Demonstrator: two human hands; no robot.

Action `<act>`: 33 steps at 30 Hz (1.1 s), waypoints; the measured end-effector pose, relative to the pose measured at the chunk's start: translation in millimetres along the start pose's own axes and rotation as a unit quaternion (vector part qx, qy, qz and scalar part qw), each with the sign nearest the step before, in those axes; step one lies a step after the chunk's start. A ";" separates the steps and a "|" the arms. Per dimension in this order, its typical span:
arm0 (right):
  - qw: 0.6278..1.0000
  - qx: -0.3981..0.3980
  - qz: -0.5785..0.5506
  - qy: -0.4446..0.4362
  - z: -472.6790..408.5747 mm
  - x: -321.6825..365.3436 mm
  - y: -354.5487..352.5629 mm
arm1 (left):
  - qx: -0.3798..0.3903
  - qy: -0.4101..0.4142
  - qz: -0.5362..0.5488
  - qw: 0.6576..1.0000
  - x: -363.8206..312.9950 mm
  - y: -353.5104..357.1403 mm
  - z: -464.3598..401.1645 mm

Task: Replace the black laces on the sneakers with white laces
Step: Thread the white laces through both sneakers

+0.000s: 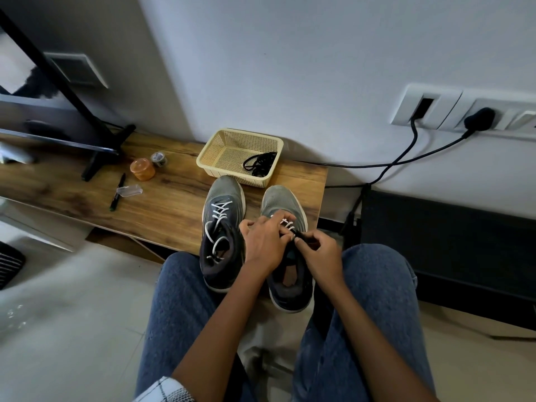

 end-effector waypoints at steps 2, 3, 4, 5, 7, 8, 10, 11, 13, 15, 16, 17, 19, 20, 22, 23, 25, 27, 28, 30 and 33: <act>1.000 0.004 0.002 -0.001 0.4 0.7 -0.1 | -0.013 -0.003 0.002 1.000 1.4 -0.9 -0.4; 1.000 0.004 0.004 -0.003 0.4 1.1 -0.5 | -0.018 -0.001 0.000 1.000 1.9 -1.3 -1.0; 1.000 0.005 0.009 -0.005 0.1 1.7 -1.1 | -0.022 0.004 -0.007 1.000 1.9 -1.7 -1.8; 1.000 0.005 0.019 -0.007 0.0 2.3 -1.6 | -0.023 0.011 -0.016 1.000 1.7 -2.0 -2.6; 0.998 0.004 0.056 -0.019 -0.6 4.4 -1.4 | -0.021 0.028 -0.037 0.999 0.2 -3.0 -4.0; 0.996 0.003 0.080 -0.026 -0.3 5.9 -0.9 | -0.019 0.038 -0.050 0.998 -1.2 -3.4 -4.4; 0.994 -0.002 0.101 -0.034 -0.4 8.3 -0.4 | -0.017 0.061 -0.073 0.995 -5.4 -5.0 -4.8; 0.994 -0.007 0.100 -0.034 -0.7 9.0 -0.7 | -0.017 0.073 -0.078 0.994 -7.3 -5.8 -5.0; 0.995 -0.016 0.093 -0.032 -1.5 10.0 -1.8 | -0.021 0.097 -0.078 0.992 -11.3 -8.1 -4.8; 0.996 -0.023 0.085 -0.030 -3.1 10.6 -2.1 | -0.025 0.113 -0.076 0.990 -13.1 -10.1 -4.5; 0.996 -0.024 0.082 -0.028 -3.9 11.1 -1.8 | -0.024 0.115 -0.075 0.990 -12.8 -9.7 -4.3; 0.996 -0.022 0.079 -0.025 -4.7 11.0 -1.3 | -0.023 0.114 -0.072 0.991 -11.9 -9.0 -3.9; 0.997 -0.020 0.071 -0.020 -6.1 10.1 -0.5 | -0.022 0.102 -0.066 0.992 -9.6 -8.0 -2.8; 0.997 -0.020 0.066 -0.016 -6.6 9.0 -0.5 | -0.021 0.093 -0.066 0.993 -9.0 -7.9 -2.3; 0.998 -0.021 0.057 -0.009 -7.3 6.6 -0.3 | -0.017 0.079 -0.072 0.994 -9.2 -6.6 -1.3; 0.998 -0.022 0.052 -0.007 -7.6 5.5 -0.3 | -0.014 0.076 -0.077 0.994 -9.8 -5.9 -0.8; 0.999 -0.020 0.046 -0.006 -7.6 4.4 -0.2 | -0.010 0.072 -0.085 0.994 -10.4 -5.0 0.7; 0.999 -0.020 0.043 -0.006 -7.4 4.1 -0.4 | -0.002 0.069 -0.087 0.994 -9.1 -3.6 2.6; 0.999 -0.019 0.042 -0.007 -7.3 4.0 -0.4 | 0.002 0.069 -0.087 0.994 -8.4 -3.0 3.6; 0.999 -0.017 0.041 -0.007 -7.1 4.2 0.0 | 0.001 0.071 -0.087 0.994 -8.2 -3.5 4.6; 0.999 -0.014 0.032 -0.011 -6.2 5.5 0.5 | -0.020 0.075 -0.096 0.992 -11.7 -7.6 4.8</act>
Point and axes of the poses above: each hand's wrist, its own z-axis away from the middle knuckle, its own y-axis out of the palm, x = y × z, the point moved 7 cm from there along -z, towards the middle knuckle, and after that the axes turned 6 degrees about z, right-handed, at the moved point
